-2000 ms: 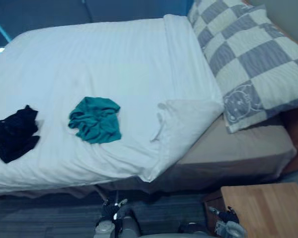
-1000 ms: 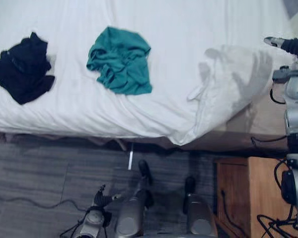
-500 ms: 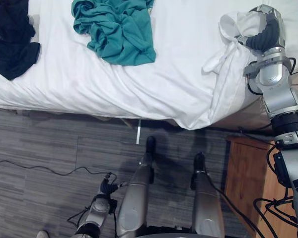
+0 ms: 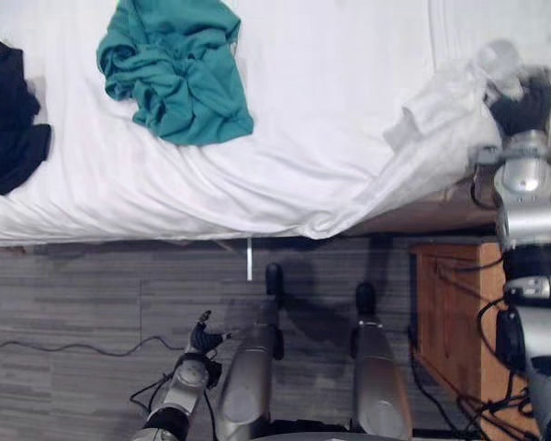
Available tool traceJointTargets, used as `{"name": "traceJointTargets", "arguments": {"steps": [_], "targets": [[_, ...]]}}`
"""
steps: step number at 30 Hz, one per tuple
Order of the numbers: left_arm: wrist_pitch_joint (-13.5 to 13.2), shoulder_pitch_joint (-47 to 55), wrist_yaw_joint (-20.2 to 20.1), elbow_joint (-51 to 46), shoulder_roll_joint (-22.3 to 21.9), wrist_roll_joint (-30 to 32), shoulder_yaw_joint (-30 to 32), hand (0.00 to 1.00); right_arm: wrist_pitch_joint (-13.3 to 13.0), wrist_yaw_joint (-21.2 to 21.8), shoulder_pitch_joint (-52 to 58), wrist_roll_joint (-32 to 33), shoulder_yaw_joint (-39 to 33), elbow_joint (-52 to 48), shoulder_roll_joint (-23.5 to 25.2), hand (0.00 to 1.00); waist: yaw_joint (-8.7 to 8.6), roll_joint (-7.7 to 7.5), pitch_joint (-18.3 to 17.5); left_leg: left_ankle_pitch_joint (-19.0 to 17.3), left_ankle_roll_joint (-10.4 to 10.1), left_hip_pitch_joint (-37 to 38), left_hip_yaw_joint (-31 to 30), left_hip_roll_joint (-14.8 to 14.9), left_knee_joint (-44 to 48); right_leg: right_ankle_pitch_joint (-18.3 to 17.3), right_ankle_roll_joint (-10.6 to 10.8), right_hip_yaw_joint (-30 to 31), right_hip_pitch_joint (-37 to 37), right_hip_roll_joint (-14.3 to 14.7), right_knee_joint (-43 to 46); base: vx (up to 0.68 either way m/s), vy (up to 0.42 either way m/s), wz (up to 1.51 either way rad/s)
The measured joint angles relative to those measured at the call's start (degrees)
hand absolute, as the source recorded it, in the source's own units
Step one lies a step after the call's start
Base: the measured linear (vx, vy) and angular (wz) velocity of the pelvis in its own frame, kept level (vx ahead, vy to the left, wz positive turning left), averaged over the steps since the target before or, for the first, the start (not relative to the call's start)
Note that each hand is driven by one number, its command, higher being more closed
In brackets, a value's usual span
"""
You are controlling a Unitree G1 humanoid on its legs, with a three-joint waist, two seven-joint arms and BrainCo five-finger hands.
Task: Tidy the bed and pick cloth on bed and put in laundry
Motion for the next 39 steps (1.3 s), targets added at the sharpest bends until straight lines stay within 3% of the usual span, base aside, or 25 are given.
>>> {"name": "traceJointTargets", "arguments": {"steps": [3, 5, 10, 12, 16, 17, 19, 23, 26, 28, 32, 33, 39], "targets": [[0.78, 1.94, -0.10, -1.06, -0.50, 0.10, 2.08, 0.00, -0.12, -1.09, 10.41, 3.88, -8.98, -2.18, 6.45, 0.00, -2.20, -1.41, -1.27, -1.11, -0.26, 0.63, 0.03, 0.13, -0.01, 0.15, 0.29, -0.22, 1.44, 0.04, -1.86, -0.01, -0.030, -0.05], [1.62, 2.25, -0.16, -1.00, -1.00, 0.43, 2.54, 0.00, -0.18, -1.13, 15.91, 5.81, -14.25, -2.18, 8.08, 0.00, -2.61, -2.10, -1.83, -1.25, -0.08, 1.33, -0.02, 0.04, -0.02, 0.21, 0.38, -0.34, 2.74, -0.09, -3.10, 0.02, -0.004, 0.02], [2.55, 4.54, -1.38, -1.03, -2.50, 1.05, 4.84, 0.00, 5.72, -3.77, 29.28, 10.92, -26.70, 3.27, 14.91, 0.00, -3.20, -3.43, -6.52, -2.01, 0.30, 3.00, -0.92, -0.37, -0.02, 0.37, 0.61, -1.98, 6.50, -0.75, -5.43, 0.07, -0.012, 0.13], [2.76, 6.47, -1.41, -1.15, -3.50, 1.02, 7.11, 0.00, 7.54, -5.33, 35.80, 14.04, -30.29, -0.22, 17.88, 0.00, -4.03, -3.47, -8.30, -2.73, 0.35, 4.34, -0.14, -0.69, -0.03, 0.36, 0.63, -1.67, 7.74, -1.18, -5.76, 0.08, -0.014, -0.11], [3.76, 8.55, -1.45, -1.19, -4.55, 1.02, 9.49, 0.00, 7.73, -8.37, 41.12, 14.82, -36.56, -11.63, 19.16, 0.00, -5.25, -3.89, -10.83, -3.85, 0.58, 6.75, 1.25, -0.45, -0.06, 0.54, 0.99, -1.14, 9.74, -1.16, -6.29, 0.05, -0.021, -0.15], [3.82, 9.08, -1.45, -1.01, -4.55, 1.05, 9.87, 0.00, 7.68, -9.54, 41.25, 14.72, -38.21, -14.54, 19.14, 1.00, -5.46, -4.15, -12.08, -3.99, 0.43, 6.92, 1.49, -0.20, -0.06, 0.55, 0.96, -1.00, 9.91, -0.94, -6.53, 0.01, -0.028, -0.12], [4.26, 9.79, -1.43, -0.75, -4.76, 1.05, 10.80, 0.00, 7.44, -13.51, 40.91, 14.02, -39.92, -20.22, 19.01, 1.00, -5.50, -5.07, -14.13, -4.03, 0.37, 7.48, 1.51, 0.47, -0.07, 0.81, 0.60, -1.19, 10.72, -0.37, -7.13, 0.03, -0.049, -0.06], [4.82, 9.72, -1.38, 0.22, -4.25, 1.03, 11.05, 0.00, 6.92, -15.81, 36.68, 13.06, -38.64, -21.36, 17.97, 1.00, -5.54, -6.22, -14.99, -3.90, 0.24, 7.67, 1.26, 1.14, -0.06, 1.20, 0.08, -1.38, 11.10, 0.18, -7.41, 0.00, -0.037, 0.00], [4.71, 9.71, -1.38, 0.28, -4.23, 0.96, 10.86, 0.00, 6.51, -15.36, 30.64, 12.46, -30.58, -19.71, 11.80, 1.00, -5.55, -5.99, -14.84, -3.75, 0.06, 7.33, 1.23, 1.12, -0.06, 1.57, 0.18, -1.15, 10.66, 0.28, -7.31, -0.04, -0.023, -0.02], [4.07, 9.14, -1.40, 0.33, -3.88, 0.86, 9.85, 0.00, 5.81, -12.98, 22.02, 12.09, -21.22, -17.55, 4.24, 1.00, -5.20, -5.10, -13.61, -3.37, -0.48, 6.09, 1.12, 1.07, -0.04, 1.58, 0.11, -1.19, 8.99, 0.25, -6.17, -0.05, -0.021, 0.07], [3.00, 6.70, -1.44, 0.16, -2.64, -0.34, 8.08, 0.00, 2.76, -10.51, 7.62, 12.11, -13.30, -17.25, -3.19, 1.00, -3.71, -2.95, -8.35, -3.27, -0.65, 2.35, 0.25, 1.08, -0.01, 1.51, 0.03, -2.12, 4.51, 0.21, -3.16, -0.10, -0.047, 0.24], [2.82, 6.12, -1.43, 0.22, -2.22, -1.37, 7.92, 0.00, 2.19, -10.45, 2.13, 12.10, -10.85, -16.01, -5.10, 1.00, -3.40, -1.83, -6.11, -3.27, -0.66, 0.64, -0.24, 1.06, -0.01, 1.47, -0.01, -3.05, 2.89, 0.08, -2.00, -0.09, -0.053, 0.34], [2.60, 5.19, -1.10, 0.47, -1.34, -4.42, 2.12, 0.00, 2.57, -10.69, -6.72, 12.01, -3.16, -7.04, -6.03, 1.00, -0.04, 1.64, -3.46, -2.02, -2.00, -5.80, -0.21, 0.48, 0.31, 1.02, 0.28, -3.23, -5.06, -0.96, 1.84, -0.03, -0.044, 0.14]]}}
